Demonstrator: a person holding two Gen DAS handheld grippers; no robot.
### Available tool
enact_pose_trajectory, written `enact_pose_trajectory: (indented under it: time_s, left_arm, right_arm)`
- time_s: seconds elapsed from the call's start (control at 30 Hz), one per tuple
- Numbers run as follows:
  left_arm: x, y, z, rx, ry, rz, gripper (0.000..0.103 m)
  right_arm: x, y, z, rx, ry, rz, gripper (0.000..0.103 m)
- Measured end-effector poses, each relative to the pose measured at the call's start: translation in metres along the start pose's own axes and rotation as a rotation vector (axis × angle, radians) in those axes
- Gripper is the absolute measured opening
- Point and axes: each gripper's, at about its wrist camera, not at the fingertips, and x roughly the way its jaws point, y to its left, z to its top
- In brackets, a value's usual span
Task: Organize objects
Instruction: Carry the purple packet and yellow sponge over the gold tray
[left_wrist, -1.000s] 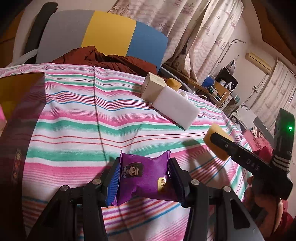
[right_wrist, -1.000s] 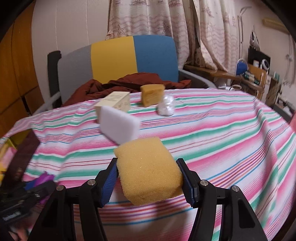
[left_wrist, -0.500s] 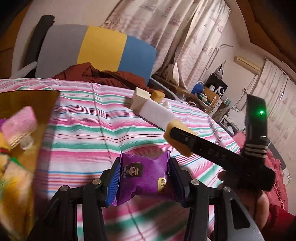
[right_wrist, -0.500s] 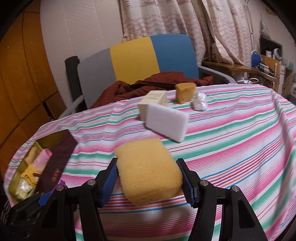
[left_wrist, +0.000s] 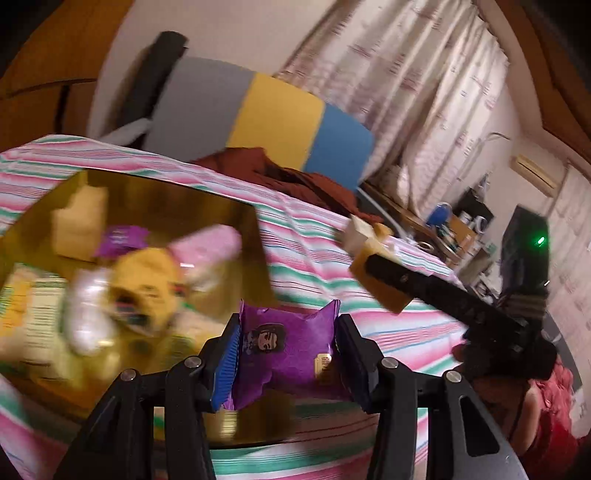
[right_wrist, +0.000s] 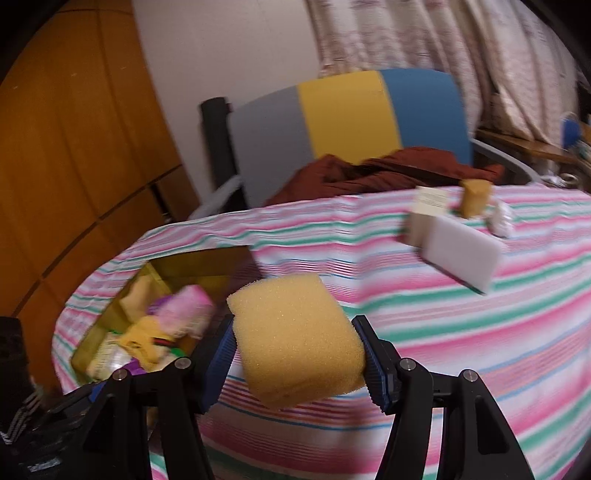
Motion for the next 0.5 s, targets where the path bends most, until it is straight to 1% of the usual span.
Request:
enact_pose_trajectory:
  time_s: [0.07, 0.13, 0.27, 0.3, 0.37, 0.5]
  left_arm:
    - [-0.006, 0.016, 0.002, -0.013, -0.005, 0.039, 0.051]
    - [-0.008, 0.030, 0.003, -0.022, 0.006, 0.067, 0.051]
    - [-0.007, 0.053, 0.002, -0.022, 0.067, 0.122, 0.051]
    - [-0.007, 0.056, 0.001, -0.022, 0.077, 0.132, 0.051]
    - [-0.008, 0.057, 0.000, 0.010, 0.086, 0.156, 0.051]
    - [-0.007, 0.059, -0.001, 0.047, 0.093, 0.194, 0.053]
  right_arm:
    - [0.008, 0.018, 0.008, -0.027, 0.003, 0.035, 0.063]
    - [0.016, 0.035, 0.015, -0.052, 0.005, 0.063, 0.063]
    - [0.041, 0.072, 0.030, -0.109, 0.035, 0.115, 0.063]
    - [0.047, 0.079, 0.033, -0.121, 0.042, 0.120, 0.063]
    - [0.063, 0.093, 0.040, -0.140, 0.066, 0.127, 0.063]
    - [0.097, 0.113, 0.053, -0.142, 0.114, 0.134, 0.063]
